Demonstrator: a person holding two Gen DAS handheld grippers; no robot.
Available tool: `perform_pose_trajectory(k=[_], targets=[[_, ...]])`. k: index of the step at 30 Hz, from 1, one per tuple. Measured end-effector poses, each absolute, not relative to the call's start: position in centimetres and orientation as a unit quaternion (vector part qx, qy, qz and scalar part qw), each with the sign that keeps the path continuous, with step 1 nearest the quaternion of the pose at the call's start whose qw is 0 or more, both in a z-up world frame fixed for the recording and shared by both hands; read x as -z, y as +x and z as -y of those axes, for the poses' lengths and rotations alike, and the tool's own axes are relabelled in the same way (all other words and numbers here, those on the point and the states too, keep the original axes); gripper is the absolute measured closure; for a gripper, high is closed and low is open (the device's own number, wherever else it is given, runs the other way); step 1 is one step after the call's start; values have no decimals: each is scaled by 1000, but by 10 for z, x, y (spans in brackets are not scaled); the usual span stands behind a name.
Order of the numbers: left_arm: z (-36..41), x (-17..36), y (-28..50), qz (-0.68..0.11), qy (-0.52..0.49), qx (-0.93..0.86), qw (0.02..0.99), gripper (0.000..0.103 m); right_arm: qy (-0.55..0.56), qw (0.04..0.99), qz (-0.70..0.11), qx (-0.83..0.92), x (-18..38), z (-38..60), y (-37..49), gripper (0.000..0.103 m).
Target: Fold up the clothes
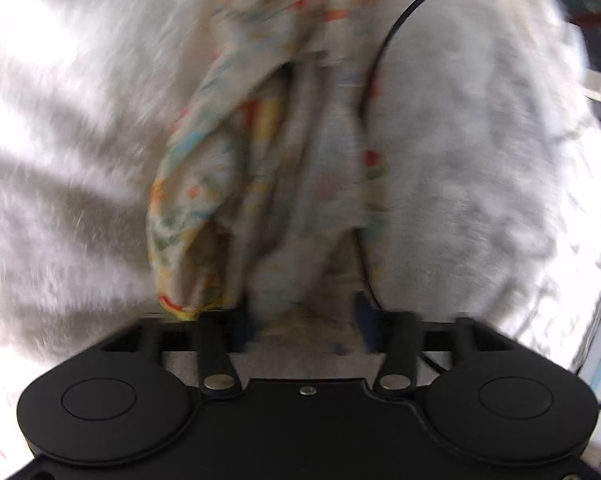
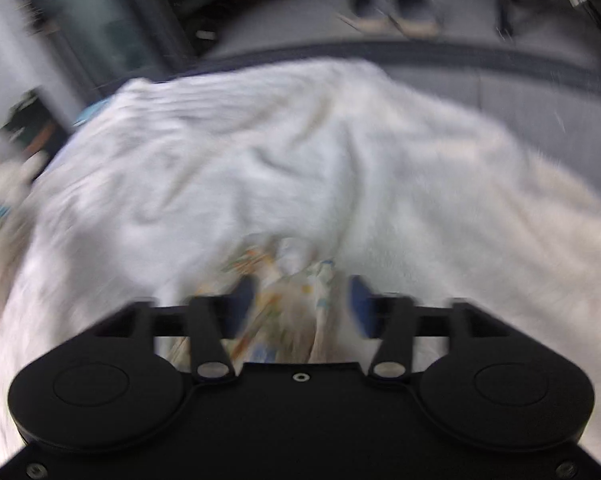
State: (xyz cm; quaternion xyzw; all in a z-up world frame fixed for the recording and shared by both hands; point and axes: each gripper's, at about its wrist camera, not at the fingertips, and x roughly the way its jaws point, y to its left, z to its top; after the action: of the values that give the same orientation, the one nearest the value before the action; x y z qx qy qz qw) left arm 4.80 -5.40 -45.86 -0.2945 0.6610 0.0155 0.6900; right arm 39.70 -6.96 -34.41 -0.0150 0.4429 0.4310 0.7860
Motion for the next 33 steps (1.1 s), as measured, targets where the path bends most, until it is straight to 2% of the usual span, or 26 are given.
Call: perform_pose_trajectory(k=[5, 8, 10, 13, 17, 18, 20, 22, 24, 25, 30, 33], targets=[[59, 440, 55, -652, -248, 54, 714, 32, -58, 701, -467, -535, 304, 111, 351, 30], [46, 424, 57, -638, -215, 104, 732, 32, -158, 614, -503, -588, 304, 129, 298, 30], [42, 424, 56, -656, -211, 150, 709, 32, -222, 557, -522, -606, 308, 140, 261, 30], [46, 429, 56, -679, -182, 196, 683, 32, -227, 516, -544, -622, 329, 146, 216, 30], [44, 420, 57, -652, -103, 222, 718, 31, -164, 525, -548, -630, 353, 136, 184, 31], [43, 418, 56, -647, -85, 223, 724, 31, -156, 530, -548, -628, 358, 131, 179, 34], [43, 417, 58, -634, -33, 229, 738, 31, -151, 547, -539, -623, 371, 125, 169, 54], [44, 418, 60, -625, -8, 231, 746, 31, -178, 578, -531, -593, 387, 116, 164, 63], [46, 421, 62, -615, 24, 241, 750, 31, -212, 601, -523, -566, 401, 109, 159, 80], [47, 423, 62, -612, 31, 242, 753, 31, -230, 602, -526, -555, 407, 108, 156, 94], [58, 451, 57, -634, 103, 259, 721, 31, -236, 614, -541, -524, 407, 126, 150, 94], [67, 452, 47, -617, 153, 297, 713, 31, -254, 610, -541, -520, 391, 130, 146, 85]])
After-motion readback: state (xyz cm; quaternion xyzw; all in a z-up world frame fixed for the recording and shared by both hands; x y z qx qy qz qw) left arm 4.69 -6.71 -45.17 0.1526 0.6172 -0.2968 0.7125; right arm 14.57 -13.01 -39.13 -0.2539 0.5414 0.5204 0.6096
